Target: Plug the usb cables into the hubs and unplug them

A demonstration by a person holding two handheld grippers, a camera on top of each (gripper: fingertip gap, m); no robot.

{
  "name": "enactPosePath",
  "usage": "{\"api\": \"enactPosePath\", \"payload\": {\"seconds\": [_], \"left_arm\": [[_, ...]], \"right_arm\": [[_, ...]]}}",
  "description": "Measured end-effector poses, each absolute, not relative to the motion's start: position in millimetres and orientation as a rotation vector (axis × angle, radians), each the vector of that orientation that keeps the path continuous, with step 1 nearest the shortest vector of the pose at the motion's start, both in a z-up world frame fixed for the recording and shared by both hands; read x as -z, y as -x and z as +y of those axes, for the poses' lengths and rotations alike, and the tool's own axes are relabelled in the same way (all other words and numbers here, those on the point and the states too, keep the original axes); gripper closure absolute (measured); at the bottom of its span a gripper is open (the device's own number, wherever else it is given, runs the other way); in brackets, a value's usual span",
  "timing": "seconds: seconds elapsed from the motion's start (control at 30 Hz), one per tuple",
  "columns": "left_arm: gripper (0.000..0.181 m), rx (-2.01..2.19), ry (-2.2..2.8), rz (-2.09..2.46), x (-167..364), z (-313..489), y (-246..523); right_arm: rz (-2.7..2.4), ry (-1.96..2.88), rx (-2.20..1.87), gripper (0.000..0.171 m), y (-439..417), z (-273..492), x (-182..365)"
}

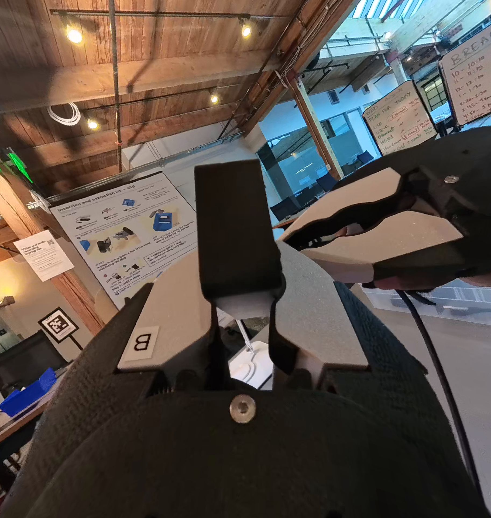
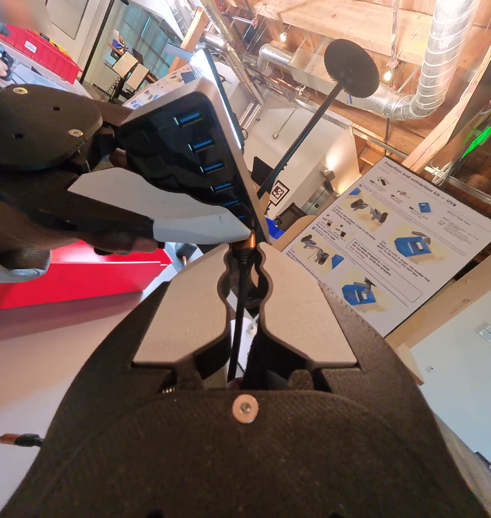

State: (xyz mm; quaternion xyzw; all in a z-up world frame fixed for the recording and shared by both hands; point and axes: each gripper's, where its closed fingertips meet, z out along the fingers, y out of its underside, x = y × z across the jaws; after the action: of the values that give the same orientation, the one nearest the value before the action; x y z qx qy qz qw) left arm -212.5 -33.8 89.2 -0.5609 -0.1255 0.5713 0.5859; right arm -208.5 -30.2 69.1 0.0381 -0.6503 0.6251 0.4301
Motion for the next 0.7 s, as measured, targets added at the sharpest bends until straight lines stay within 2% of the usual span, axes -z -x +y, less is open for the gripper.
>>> {"api": "enactPosePath", "payload": {"seconds": [0.03, 0.33, 0.47, 0.7], "left_arm": [[0.145, -1.327, 1.307, -0.285, -89.6, -33.9, 211.2], [0.15, -1.374, 1.235, -0.22, -98.5, -31.7, 199.1], [0.151, -1.278, 1.245, -0.244, -97.4, -32.1, 199.4], [0.149, -1.126, 1.264, -0.288, -93.2, -28.5, 201.7]], "right_arm": [[-1.61, -0.103, -1.553, 0.157, 207.4, -30.3, -69.9], [-1.428, -0.205, -1.396, 0.156, 199.4, -28.4, -80.2], [-1.313, -0.26, -1.272, 0.151, 197.9, -27.5, -83.4], [-1.293, -0.295, -1.174, 0.155, 198.4, -30.0, -80.0]]}}
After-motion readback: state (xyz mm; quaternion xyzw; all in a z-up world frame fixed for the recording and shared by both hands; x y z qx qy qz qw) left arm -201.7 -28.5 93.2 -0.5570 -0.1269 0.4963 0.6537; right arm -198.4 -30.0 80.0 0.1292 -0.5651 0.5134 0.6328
